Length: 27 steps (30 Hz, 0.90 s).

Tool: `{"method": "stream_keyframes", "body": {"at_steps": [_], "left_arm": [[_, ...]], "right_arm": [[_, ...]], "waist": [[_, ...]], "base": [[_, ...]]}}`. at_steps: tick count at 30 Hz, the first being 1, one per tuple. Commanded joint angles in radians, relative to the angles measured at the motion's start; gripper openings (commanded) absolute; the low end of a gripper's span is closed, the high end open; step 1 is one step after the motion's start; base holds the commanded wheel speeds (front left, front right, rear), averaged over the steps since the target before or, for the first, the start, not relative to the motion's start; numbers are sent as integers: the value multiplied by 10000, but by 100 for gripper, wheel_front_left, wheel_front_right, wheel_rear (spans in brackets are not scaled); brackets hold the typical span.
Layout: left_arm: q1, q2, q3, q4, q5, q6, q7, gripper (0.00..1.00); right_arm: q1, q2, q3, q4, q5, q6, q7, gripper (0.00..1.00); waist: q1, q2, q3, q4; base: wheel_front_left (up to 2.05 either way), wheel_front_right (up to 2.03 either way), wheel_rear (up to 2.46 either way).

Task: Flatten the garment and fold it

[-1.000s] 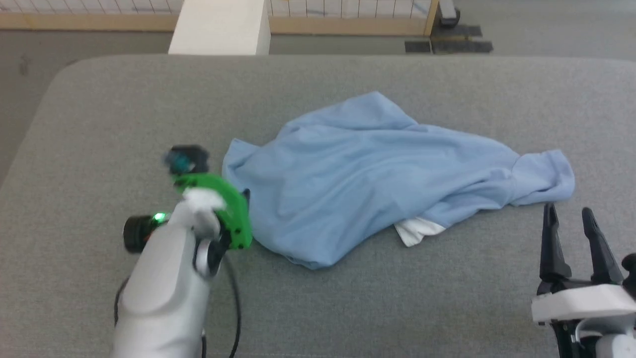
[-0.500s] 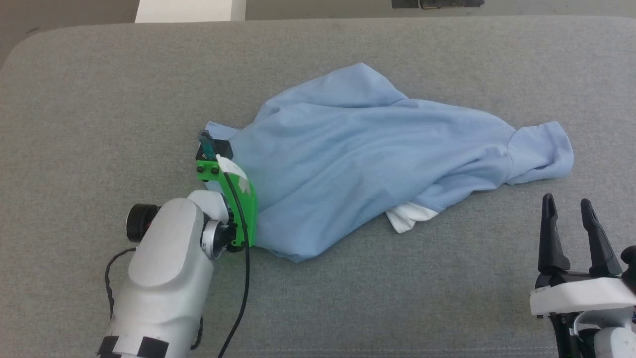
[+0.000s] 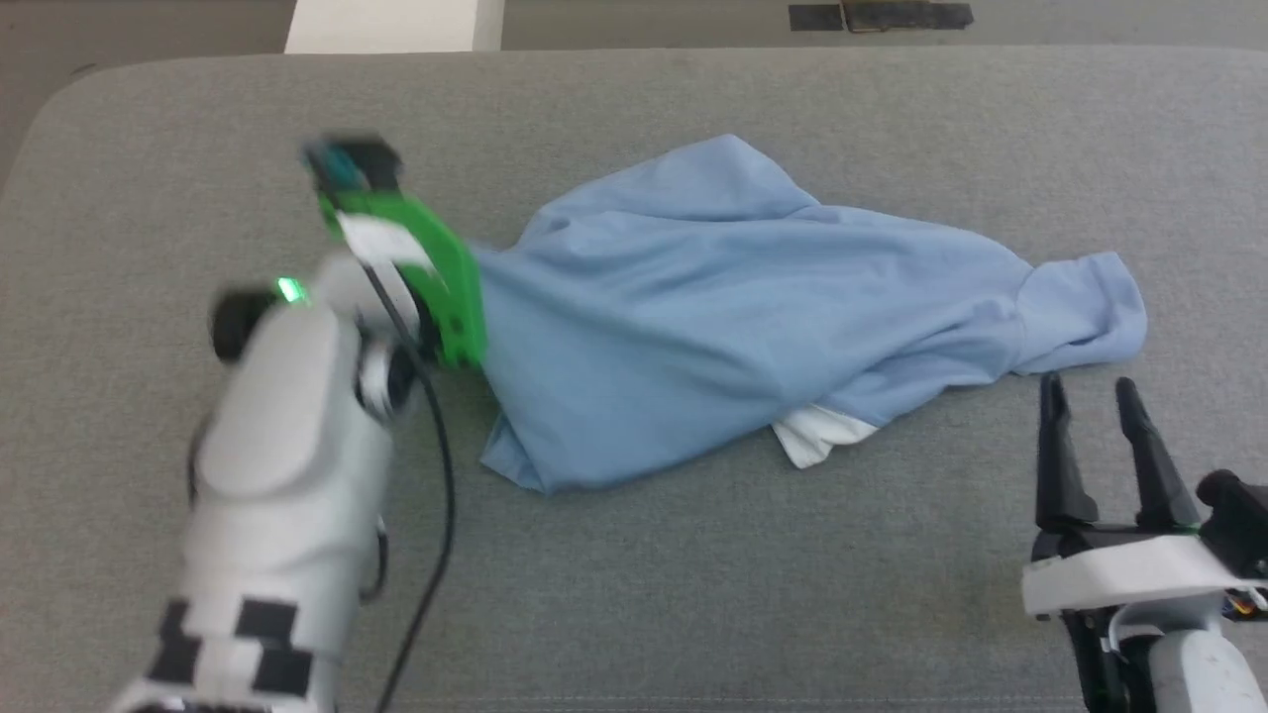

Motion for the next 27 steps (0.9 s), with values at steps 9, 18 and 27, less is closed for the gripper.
{"method": "stream_keyframes", "body": {"at_steps": [9,18,27], "left_arm": [[-3045,606,214,373,527,347,-1895,0],[-4440,573,-285,1611,891,81,-2685,0],[-4516,114,-243,2858,398,-295,-3721,100]], "right_arm": [[-568,-3,495,66,290,-15,-134,100],[-831,-3,606,160,638,-15,-218,100],[-1038,-3,556,170,593,-15,-232,100]], "waist": [[0,0,1441,-1673],[0,0,2435,-2321],[0,0,2340,-1702]], "base": [[0,0,0],[0,0,0],[0,0,0]]}}
